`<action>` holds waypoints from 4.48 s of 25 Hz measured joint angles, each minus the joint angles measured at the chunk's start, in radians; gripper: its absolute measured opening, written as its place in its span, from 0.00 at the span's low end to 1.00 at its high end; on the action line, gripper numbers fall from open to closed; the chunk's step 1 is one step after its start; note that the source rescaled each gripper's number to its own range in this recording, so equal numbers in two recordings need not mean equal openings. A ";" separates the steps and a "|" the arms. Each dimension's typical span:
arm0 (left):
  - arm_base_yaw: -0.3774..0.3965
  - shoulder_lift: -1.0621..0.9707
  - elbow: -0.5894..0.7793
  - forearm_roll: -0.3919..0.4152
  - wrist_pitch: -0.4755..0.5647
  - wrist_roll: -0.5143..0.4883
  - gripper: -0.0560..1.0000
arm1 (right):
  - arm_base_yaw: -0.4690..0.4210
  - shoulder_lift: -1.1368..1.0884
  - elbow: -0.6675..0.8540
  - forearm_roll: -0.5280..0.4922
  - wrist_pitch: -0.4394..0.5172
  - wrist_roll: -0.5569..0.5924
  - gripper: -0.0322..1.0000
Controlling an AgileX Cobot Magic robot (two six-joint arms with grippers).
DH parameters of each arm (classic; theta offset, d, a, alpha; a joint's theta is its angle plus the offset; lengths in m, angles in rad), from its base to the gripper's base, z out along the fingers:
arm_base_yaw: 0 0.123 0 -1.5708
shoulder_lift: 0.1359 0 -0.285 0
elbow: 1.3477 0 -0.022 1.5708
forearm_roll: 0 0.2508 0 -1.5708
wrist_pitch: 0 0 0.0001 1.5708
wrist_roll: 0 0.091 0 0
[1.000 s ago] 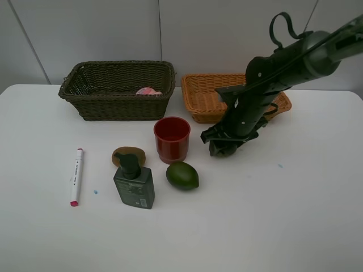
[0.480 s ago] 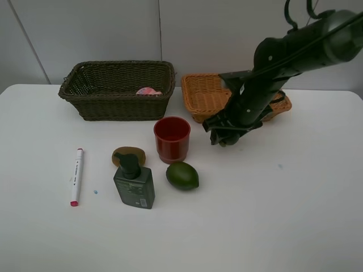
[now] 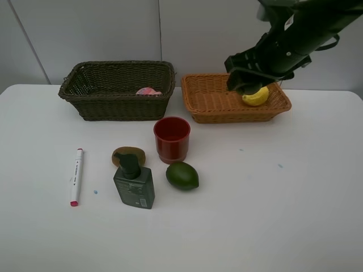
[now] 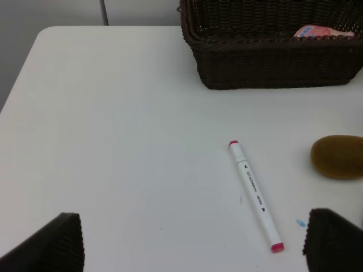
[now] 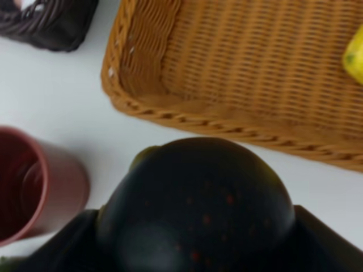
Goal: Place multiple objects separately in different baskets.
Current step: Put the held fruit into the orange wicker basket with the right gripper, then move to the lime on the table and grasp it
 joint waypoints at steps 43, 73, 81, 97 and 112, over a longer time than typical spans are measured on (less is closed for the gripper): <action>0.000 0.000 0.000 0.000 0.000 0.000 1.00 | -0.066 0.534 -0.362 -0.075 -0.123 0.123 0.68; 0.000 0.000 0.000 0.000 0.000 0.000 1.00 | -0.065 0.439 -0.362 -0.076 -0.013 0.123 1.00; 0.000 0.000 0.000 0.000 0.000 0.000 1.00 | -0.019 0.287 -0.362 -0.094 0.216 0.123 1.00; 0.000 0.000 0.000 0.000 0.000 0.000 1.00 | 0.263 0.064 -0.145 0.031 0.433 -0.150 1.00; 0.000 0.000 0.000 0.000 0.000 0.000 1.00 | 0.358 0.065 0.167 0.065 0.035 -0.286 1.00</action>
